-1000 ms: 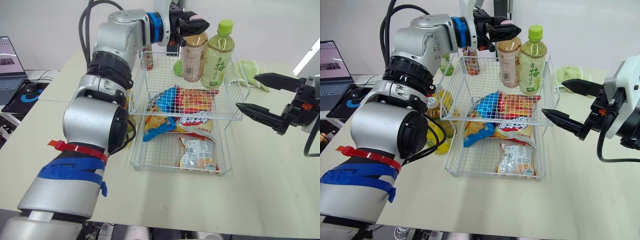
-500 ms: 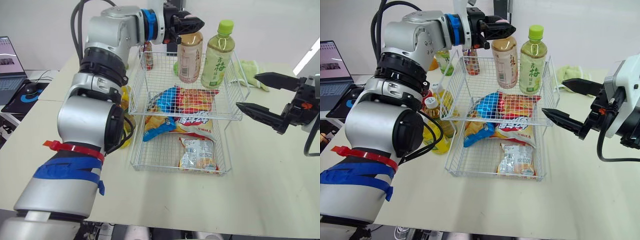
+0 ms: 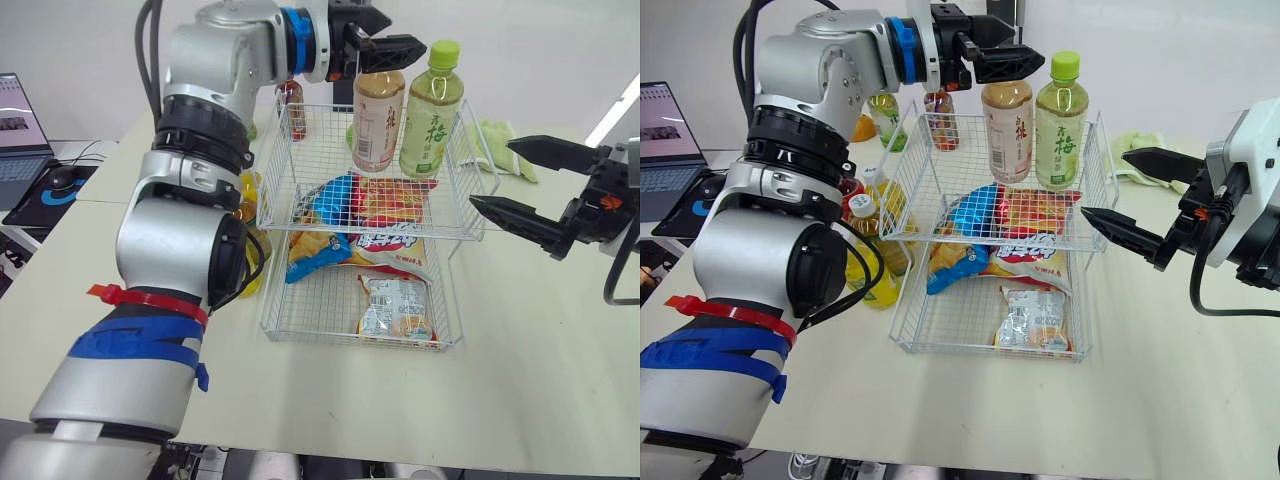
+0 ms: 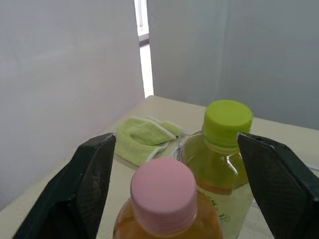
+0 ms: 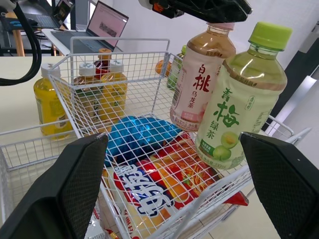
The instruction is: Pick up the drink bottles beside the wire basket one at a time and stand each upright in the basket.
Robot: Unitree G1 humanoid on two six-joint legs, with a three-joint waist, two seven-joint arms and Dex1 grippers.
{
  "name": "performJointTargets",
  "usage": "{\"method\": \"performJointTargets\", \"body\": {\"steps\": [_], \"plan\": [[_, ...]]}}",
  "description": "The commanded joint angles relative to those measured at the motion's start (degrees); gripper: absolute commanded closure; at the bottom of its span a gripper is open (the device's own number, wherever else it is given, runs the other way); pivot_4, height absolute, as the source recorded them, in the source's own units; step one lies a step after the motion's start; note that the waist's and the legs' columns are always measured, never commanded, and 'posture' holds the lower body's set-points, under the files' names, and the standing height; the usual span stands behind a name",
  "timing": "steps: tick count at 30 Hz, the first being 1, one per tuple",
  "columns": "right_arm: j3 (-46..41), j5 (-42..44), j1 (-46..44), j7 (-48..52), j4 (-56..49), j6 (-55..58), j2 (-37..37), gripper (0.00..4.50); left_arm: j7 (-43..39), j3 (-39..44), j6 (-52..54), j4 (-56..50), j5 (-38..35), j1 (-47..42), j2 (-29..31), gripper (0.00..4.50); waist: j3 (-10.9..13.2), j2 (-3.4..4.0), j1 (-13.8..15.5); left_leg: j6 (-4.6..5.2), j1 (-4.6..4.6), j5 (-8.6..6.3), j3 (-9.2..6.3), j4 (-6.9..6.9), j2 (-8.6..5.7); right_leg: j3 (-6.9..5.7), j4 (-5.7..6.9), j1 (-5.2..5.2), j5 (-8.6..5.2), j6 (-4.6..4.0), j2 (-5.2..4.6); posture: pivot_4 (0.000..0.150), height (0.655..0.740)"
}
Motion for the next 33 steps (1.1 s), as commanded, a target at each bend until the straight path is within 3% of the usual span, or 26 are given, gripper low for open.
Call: {"method": "performJointTargets", "body": {"steps": [1,10,19,25,33], "plan": [[-1.8,-0.4,-0.9,-0.7,-0.6,-1.6,0.0,0.0,-1.7,1.6,3.2,-7.0,-2.2,0.1,3.5,0.01,0.0,0.01,-0.1,0.0,0.0,0.0,0.0,0.0,0.0,0.0,0.01,0.0,0.0,0.0,0.0,0.15,0.7211],[-1.1,1.2,0.5,2.0,-1.4,-2.0,0.2,0.0,-1.3,7.4,15.3,-25.8,-8.2,8.8,17.5,0.01,0.0,0.07,-0.2,-0.01,0.06,0.01,0.0,0.01,0.04,0.04,0.08,0.0,0.0,0.0,0.02,0.15,0.7211],[6.8,-1.4,-3.8,5.9,1.4,-4.7,2.1,0.0,5.8,17.1,8.0,-37.1,-4.7,31.0,34.1,0.01,-0.1,0.12,-0.1,0.0,0.12,0.01,-0.05,0.13,0.06,0.01,0.18,0.07,0.01,-0.01,0.01,0.15,0.7211],[11.7,-3.9,-7.2,8.3,3.1,-5.7,3.4,0.0,7.8,27.4,1.4,-37.6,-5.3,47.5,38.5,0.01,-0.1,0.06,0.0,0.01,0.11,0.01,-0.05,0.19,0.06,-0.02,0.17,0.1,0.01,-0.01,-0.02,0.15,0.7211],[17.6,-5.0,-12.6,8.3,2.9,-4.3,6.5,0.0,5.4,35.9,-4.2,-35.2,-8.4,65.5,38.5,0.01,-0.1,0.02,0.0,0.02,0.11,0.0,-0.08,0.19,0.1,-0.1,0.19,0.1,0.01,-0.02,-0.03,0.15,0.7211]]}}
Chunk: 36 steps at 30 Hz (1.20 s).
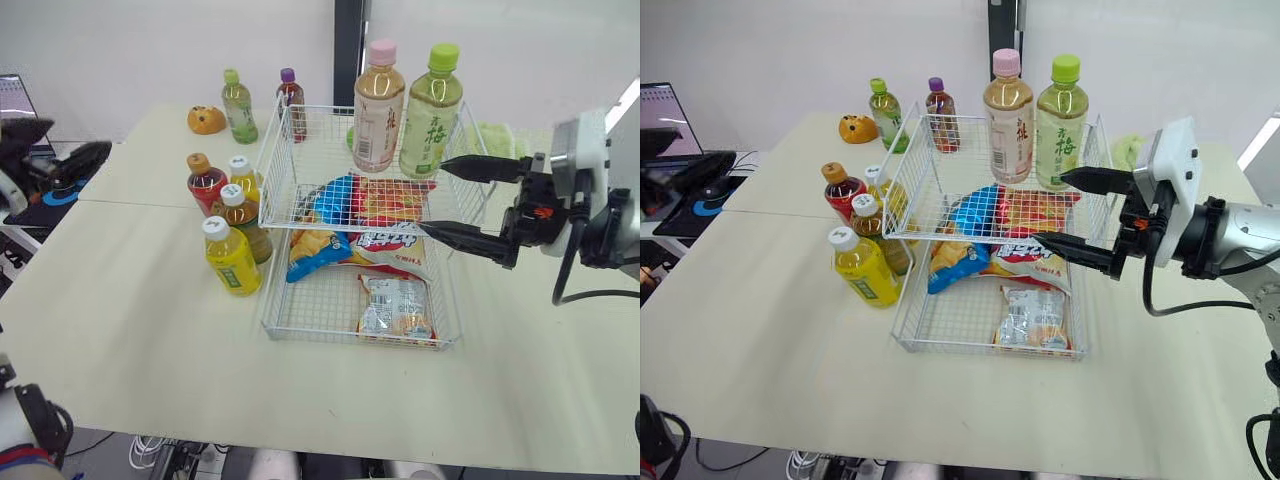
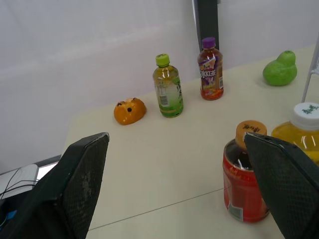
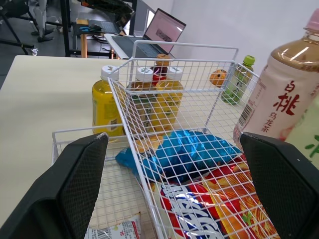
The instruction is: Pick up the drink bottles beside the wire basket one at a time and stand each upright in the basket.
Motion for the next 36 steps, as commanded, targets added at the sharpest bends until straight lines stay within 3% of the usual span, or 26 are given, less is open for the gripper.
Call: {"method": "performJointTargets", "body": {"steps": [1,14,23,36], "plan": [[1.2,0.1,-3.0,-0.4,-1.1,0.6,1.1,0.0,-1.3,3.6,-3.6,-0.1,-2.1,4.0,0.7,0.01,0.0,0.0,0.0,0.0,0.0,0.0,0.0,-0.01,0.0,0.0,0.0,0.0,0.0,0.0,0.0,0.15,0.7211],[5.5,-0.3,-6.9,-2.8,-2.7,4.9,5.1,0.0,9.0,-4.1,-0.8,-9.0,-5.9,4.8,-11.4,0.01,-0.1,-0.15,0.1,0.03,-0.01,0.01,-0.06,-0.04,0.0,-0.07,-0.01,0.05,0.01,-0.01,-0.02,0.15,0.7211],[5.2,-0.2,-7.7,-4.5,-3.7,6.8,6.5,0.0,16.6,-9.7,-2.0,-5.0,-4.2,-3.6,-16.5,0.01,-0.1,-0.16,0.1,0.04,-0.01,0.02,-0.05,-0.04,-0.02,-0.06,0.01,0.05,0.01,-0.02,-0.02,0.15,0.7211],[4.4,0.7,-8.0,-5.2,-4.3,8.4,7.1,0.0,17.3,-17.0,-6.4,8.2,0.2,-12.6,-18.1,0.01,-0.1,-0.16,0.1,0.04,-0.01,0.02,-0.03,-0.04,-0.02,-0.06,-0.02,0.04,0.01,-0.02,-0.02,0.15,0.7211]]}}
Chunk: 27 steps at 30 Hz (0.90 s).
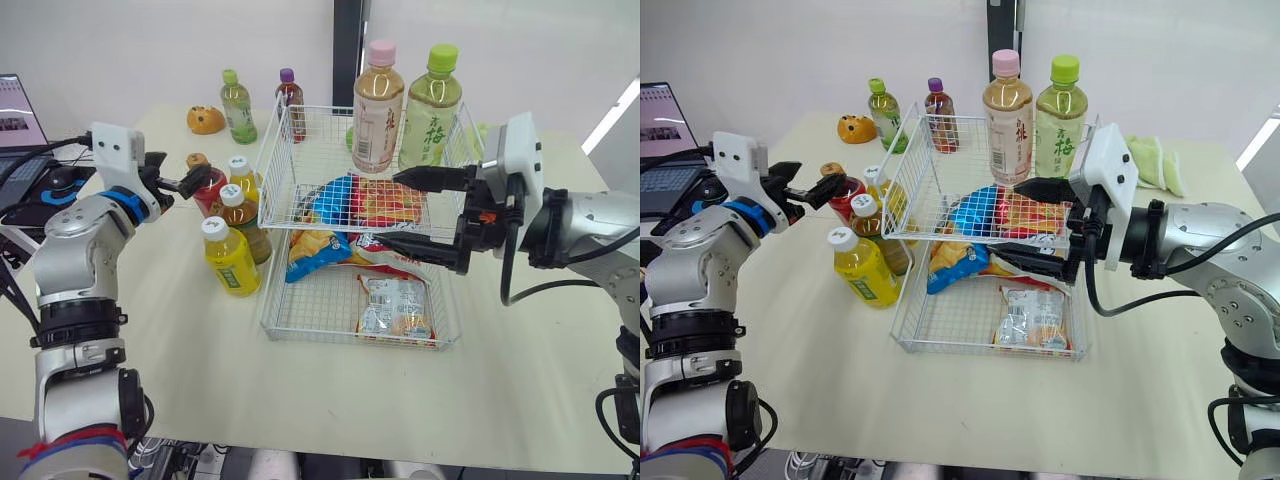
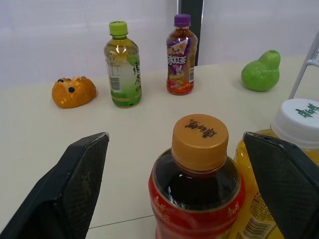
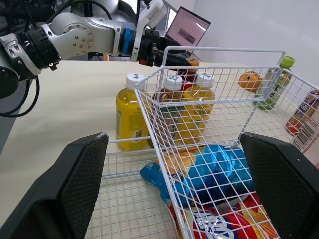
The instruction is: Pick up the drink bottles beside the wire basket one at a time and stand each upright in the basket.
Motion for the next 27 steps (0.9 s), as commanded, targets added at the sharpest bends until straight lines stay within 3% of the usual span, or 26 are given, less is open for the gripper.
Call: {"method": "performJointTargets", "body": {"steps": [1,13,16,24,27], "plan": [[-2.1,1.3,-1.4,-0.4,-1.5,0.0,0.1,0.0,-0.6,-0.5,-2.5,2.0,0.6,-3.1,-0.1,0.01,0.0,0.0,0.0,0.0,0.0,0.0,0.0,0.0,0.0,0.0,0.0,0.0,0.0,0.0,0.0,0.15,0.7211],[-2.5,2.8,-1.5,-1.2,-1.7,0.4,-0.1,0.0,-2.9,-3.0,-9.0,14.4,3.2,-9.6,-1.9,0.01,0.0,0.0,0.0,0.0,-0.01,0.0,0.01,0.0,0.0,-0.01,-0.01,-0.01,0.0,0.0,0.0,0.15,0.7211],[-2.8,3.2,-1.3,-1.4,-2.0,0.7,-0.2,0.0,-3.2,-3.2,-10.0,15.5,3.7,-9.9,-1.9,0.61,0.0,0.0,-0.1,0.0,-0.01,0.0,0.03,0.0,0.0,0.0,-0.01,-0.01,0.0,0.0,0.0,0.15,0.7211],[-3.2,3.5,-1.2,-1.9,-2.4,1.0,-0.2,0.0,-4.4,-3.2,-10.4,15.7,3.5,-9.4,-2.3,3.08,0.0,0.0,-0.1,0.0,0.0,0.0,0.02,0.0,0.0,0.0,-0.01,-0.02,0.0,0.0,0.0,0.15,0.7211],[-3.4,3.7,-1.1,-2.1,-2.5,1.1,-0.4,0.0,-4.9,-2.8,-9.9,14.5,3.2,-9.2,-1.7,3.14,0.0,0.0,0.0,0.0,0.0,0.0,0.02,0.0,0.0,0.0,0.0,-0.02,0.0,0.0,0.0,0.15,0.7211]]}}
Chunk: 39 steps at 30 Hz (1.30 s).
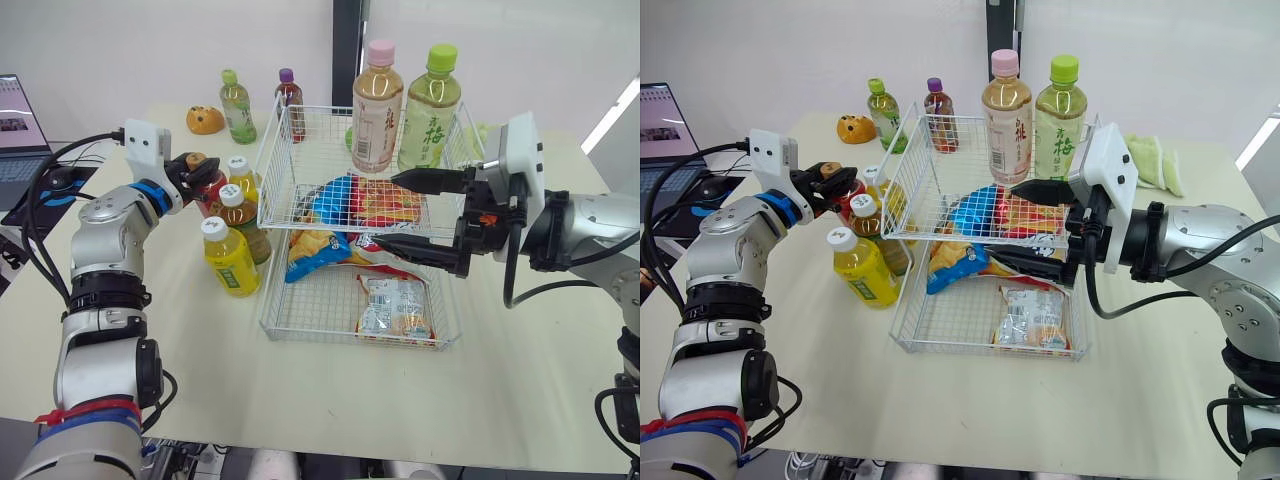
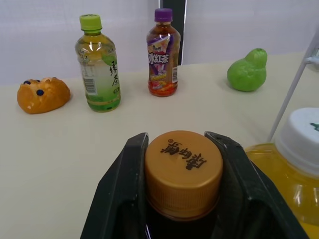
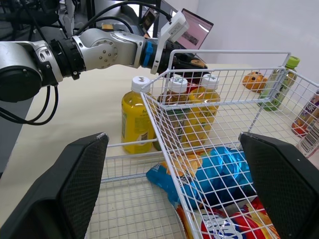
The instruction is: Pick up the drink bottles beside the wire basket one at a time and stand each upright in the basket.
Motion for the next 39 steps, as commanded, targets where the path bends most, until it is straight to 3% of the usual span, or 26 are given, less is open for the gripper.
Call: {"method": "performJointTargets", "body": {"steps": [1,8,13,17,28,39], "plan": [[-2.5,1.0,-1.1,-0.3,-1.5,-0.3,-0.6,0.0,-0.6,0.6,0.2,-3.2,-0.4,-0.8,1.3,3.14,0.0,0.0,0.0,0.0,0.0,0.0,0.0,0.0,0.0,0.0,0.0,0.0,0.0,0.0,0.0,0.15,0.7211],[-5.8,2.1,-0.2,-0.2,-0.9,0.2,-2.8,0.0,-2.7,3.2,7.5,-12.9,-2.8,0.8,8.1,3.14,0.0,-0.01,-0.2,-0.01,-0.09,0.0,0.02,-0.09,0.02,0.01,-0.04,-0.13,0.0,0.0,0.0,0.15,0.7211],[-10.3,2.9,1.8,2.5,1.0,0.0,-6.9,0.0,-7.9,1.4,14.2,-12.7,-3.2,-8.6,16.1,3.14,0.1,-0.18,0.0,-0.01,-0.16,0.0,0.0,-0.1,0.0,-0.03,-0.12,-0.13,0.0,0.0,0.0,0.15,0.7211],[-12.1,2.2,4.2,4.7,1.6,-0.6,-9.6,0.0,-13.5,-2.4,19.5,-9.2,-3.1,-21.0,17.8,3.14,0.1,-0.21,1.0,0.0,-0.21,-0.01,-0.04,-0.09,-0.04,-0.11,-0.23,-0.09,0.0,0.01,-0.01,0.15,0.7211],[-15.8,2.7,9.2,3.5,-0.8,-0.8,-11.0,0.0,-23.1,-6.6,26.1,0.4,-4.9,-43.6,8.8,3.14,0.1,-0.17,1.3,0.0,-0.19,0.0,-0.02,-0.08,-0.04,-0.07,-0.17,-0.12,-0.01,0.01,0.0,0.15,0.7211],[-20.1,4.0,12.1,-0.8,-3.1,-0.1,-11.2,0.0,-25.4,-8.5,19.2,9.0,-1.9,-50.9,-0.3,3.14,0.2,-0.11,0.7,0.0,-0.21,0.0,0.08,-0.13,-0.05,0.05,-0.16,-0.23,-0.01,0.02,0.0,0.15,0.7211]]}}
